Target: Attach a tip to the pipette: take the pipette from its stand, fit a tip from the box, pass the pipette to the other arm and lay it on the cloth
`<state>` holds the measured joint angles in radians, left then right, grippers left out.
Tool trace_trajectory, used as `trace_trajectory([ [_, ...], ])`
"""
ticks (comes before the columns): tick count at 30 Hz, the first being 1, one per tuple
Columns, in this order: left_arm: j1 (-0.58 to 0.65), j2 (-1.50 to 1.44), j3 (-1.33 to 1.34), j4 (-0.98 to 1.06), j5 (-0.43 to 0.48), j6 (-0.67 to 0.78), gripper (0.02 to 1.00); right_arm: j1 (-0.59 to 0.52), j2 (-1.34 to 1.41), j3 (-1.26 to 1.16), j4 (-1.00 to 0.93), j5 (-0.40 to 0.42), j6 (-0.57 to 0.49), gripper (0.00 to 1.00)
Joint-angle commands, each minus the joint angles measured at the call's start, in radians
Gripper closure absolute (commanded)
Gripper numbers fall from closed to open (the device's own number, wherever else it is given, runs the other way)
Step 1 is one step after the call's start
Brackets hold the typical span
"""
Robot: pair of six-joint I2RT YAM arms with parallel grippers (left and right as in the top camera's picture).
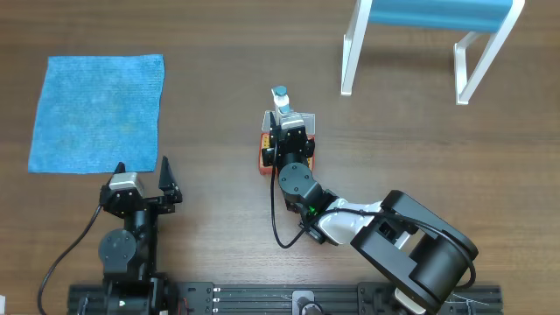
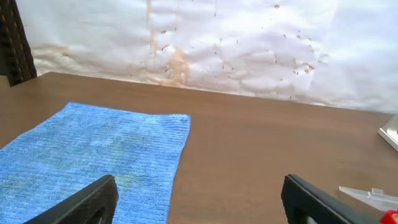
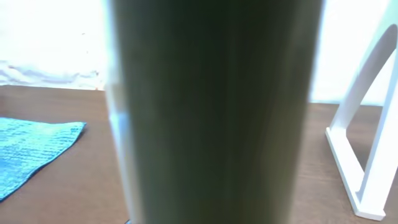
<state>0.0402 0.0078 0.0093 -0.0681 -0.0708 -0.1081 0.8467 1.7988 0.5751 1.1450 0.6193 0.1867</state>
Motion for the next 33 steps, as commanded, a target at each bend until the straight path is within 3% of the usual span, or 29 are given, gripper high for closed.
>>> trace_trajectory([
  [1, 0.005, -0.005, -0.004, -0.003, -0.007, 0.012, 0.167, 0.005, -0.005, -0.009, 0.005, -0.021, 0.030, 0.928],
  [11, 0.005, -0.005, -0.004, -0.003, -0.008, 0.012, 0.165, -0.001, 0.049, -0.009, -0.037, -0.025, 0.042, 0.928],
  [20, 0.005, -0.005, -0.004, -0.003, -0.007, 0.012, 0.165, -0.001, 0.278, -0.008, 0.174, -0.002, 0.042, 0.925],
  [33, 0.005, -0.005, -0.004, -0.003, -0.008, 0.012, 0.165, -0.025, 0.298, -0.008, 0.174, -0.002, 0.035, 0.928],
])
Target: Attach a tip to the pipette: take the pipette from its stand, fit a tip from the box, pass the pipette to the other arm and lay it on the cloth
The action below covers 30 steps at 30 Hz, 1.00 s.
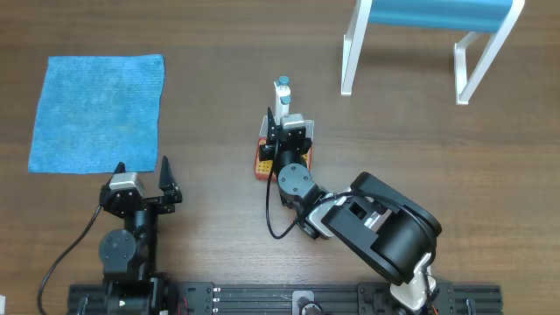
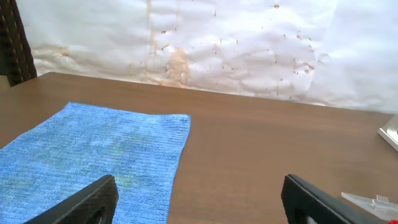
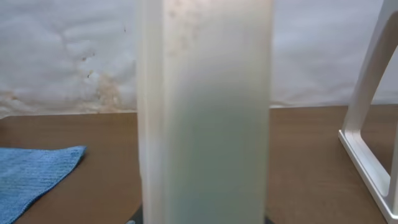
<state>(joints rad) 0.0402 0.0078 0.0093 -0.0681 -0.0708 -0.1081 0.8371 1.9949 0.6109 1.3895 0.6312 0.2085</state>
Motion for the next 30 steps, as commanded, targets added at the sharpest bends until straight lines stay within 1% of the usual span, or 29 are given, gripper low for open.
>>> trace_trajectory([
  [1, 0.005, -0.005, -0.004, -0.003, -0.008, 0.012, 0.165, -0.026, 0.101, -0.044, -0.071, -0.014, 0.007, 0.925],
  [9, 0.005, -0.005, -0.004, -0.003, -0.007, 0.012, 0.167, -0.086, 0.105, -0.044, -0.014, -0.022, 0.003, 0.928],
  [12, 0.005, -0.005, -0.004, -0.003, -0.007, 0.012, 0.165, -0.108, 0.119, -0.042, 0.028, -0.068, -0.031, 0.928],
  [14, 0.005, -0.005, -0.004, -0.003, -0.007, 0.012, 0.165, -0.116, 0.132, -0.038, 0.053, -0.077, -0.038, 0.928],
  [19, 0.005, -0.005, -0.004, -0.003, -0.007, 0.012, 0.165, -0.116, 0.137, -0.035, 0.053, -0.079, -0.038, 0.928],
  [22, 0.005, -0.005, -0.004, -0.003, -0.007, 0.012, 0.165, -0.108, 0.138, -0.035, 0.052, -0.094, -0.038, 0.928],
  [26, 0.005, -0.005, -0.004, -0.003, -0.007, 0.012, 0.165, -0.071, 0.169, -0.035, 0.063, -0.093, -0.117, 0.928],
  [30, 0.005, -0.005, -0.004, -0.003, -0.007, 0.012, 0.165, -0.077, 0.211, -0.025, 0.072, -0.093, -0.121, 0.925],
])
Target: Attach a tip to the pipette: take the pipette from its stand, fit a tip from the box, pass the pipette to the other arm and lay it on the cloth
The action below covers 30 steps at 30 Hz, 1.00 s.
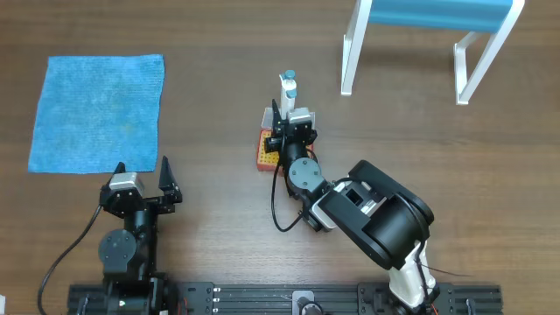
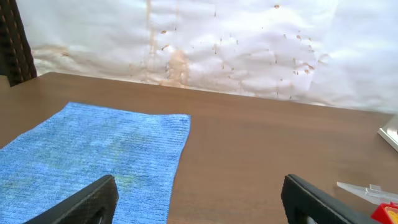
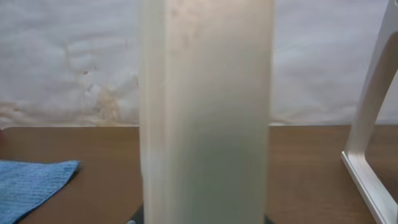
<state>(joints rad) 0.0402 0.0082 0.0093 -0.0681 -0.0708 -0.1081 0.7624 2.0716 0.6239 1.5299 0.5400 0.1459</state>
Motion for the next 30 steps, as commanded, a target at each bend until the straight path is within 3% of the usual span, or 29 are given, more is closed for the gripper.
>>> trace_trajectory([
  [1, 0.005, -0.005, -0.004, -0.003, -0.007, 0.012, 0.165, -0.007, 0.139, -0.027, -0.069, -0.002, -0.074, 0.925],
  [12, 0.005, -0.005, -0.004, -0.003, -0.007, 0.012, 0.167, -0.057, 0.160, 0.041, -0.069, -0.003, -0.129, 0.925],
  [22, 0.005, -0.005, -0.004, -0.003, -0.007, 0.012, 0.165, 0.007, 0.256, 0.041, -0.069, -0.002, -0.085, 0.925],
  [26, 0.005, -0.005, -0.004, -0.003, -0.008, 0.012, 0.167, 0.004, 0.261, 0.053, -0.067, 0.108, -0.084, 0.928],
  [30, 0.005, -0.005, -0.004, -0.003, -0.007, 0.012, 0.165, -0.013, 0.262, 0.087, -0.068, 0.103, -0.095, 0.928],
])
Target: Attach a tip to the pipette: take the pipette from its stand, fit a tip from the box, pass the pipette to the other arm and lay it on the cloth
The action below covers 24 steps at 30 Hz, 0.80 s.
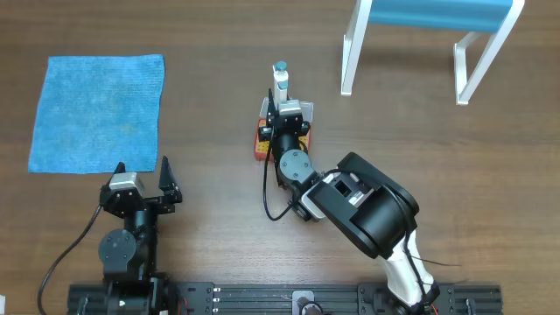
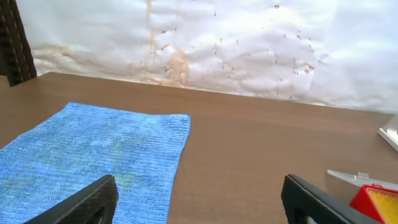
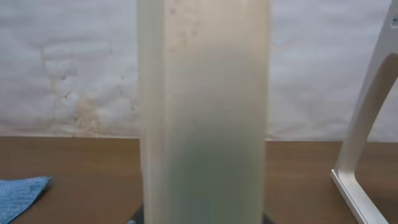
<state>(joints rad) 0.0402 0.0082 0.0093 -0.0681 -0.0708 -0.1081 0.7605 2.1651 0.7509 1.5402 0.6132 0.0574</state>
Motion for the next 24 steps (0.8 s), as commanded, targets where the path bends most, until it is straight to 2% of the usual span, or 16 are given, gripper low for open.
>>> trace_trajectory([
  [1, 0.005, -0.005, -0.004, -0.003, -0.007, 0.012, 0.165, -0.014, 0.169, -0.032, -0.079, 0.031, -0.007, 0.925],
  [11, 0.005, -0.005, -0.004, -0.003, -0.007, 0.012, 0.165, 0.043, 0.126, 0.031, -0.079, 0.069, -0.061, 0.928],
  [13, 0.005, -0.005, -0.004, -0.003, -0.007, 0.012, 0.165, 0.054, 0.104, 0.031, -0.079, 0.127, -0.106, 0.925],
  [17, 0.005, -0.005, -0.004, -0.003, -0.007, 0.012, 0.165, 0.089, 0.059, 0.001, -0.079, 0.172, -0.109, 0.928],
  [19, 0.005, -0.005, -0.004, -0.003, -0.007, 0.012, 0.165, 0.080, -0.008, -0.092, -0.078, 0.170, -0.058, 0.928],
  [21, 0.005, -0.005, -0.004, -0.003, -0.007, 0.012, 0.167, 0.067, -0.051, -0.173, -0.077, 0.122, -0.026, 0.928],
  [24, 0.005, -0.005, -0.004, -0.003, -0.007, 0.012, 0.165, 0.060, -0.035, -0.185, -0.076, 0.108, -0.010, 0.925],
])
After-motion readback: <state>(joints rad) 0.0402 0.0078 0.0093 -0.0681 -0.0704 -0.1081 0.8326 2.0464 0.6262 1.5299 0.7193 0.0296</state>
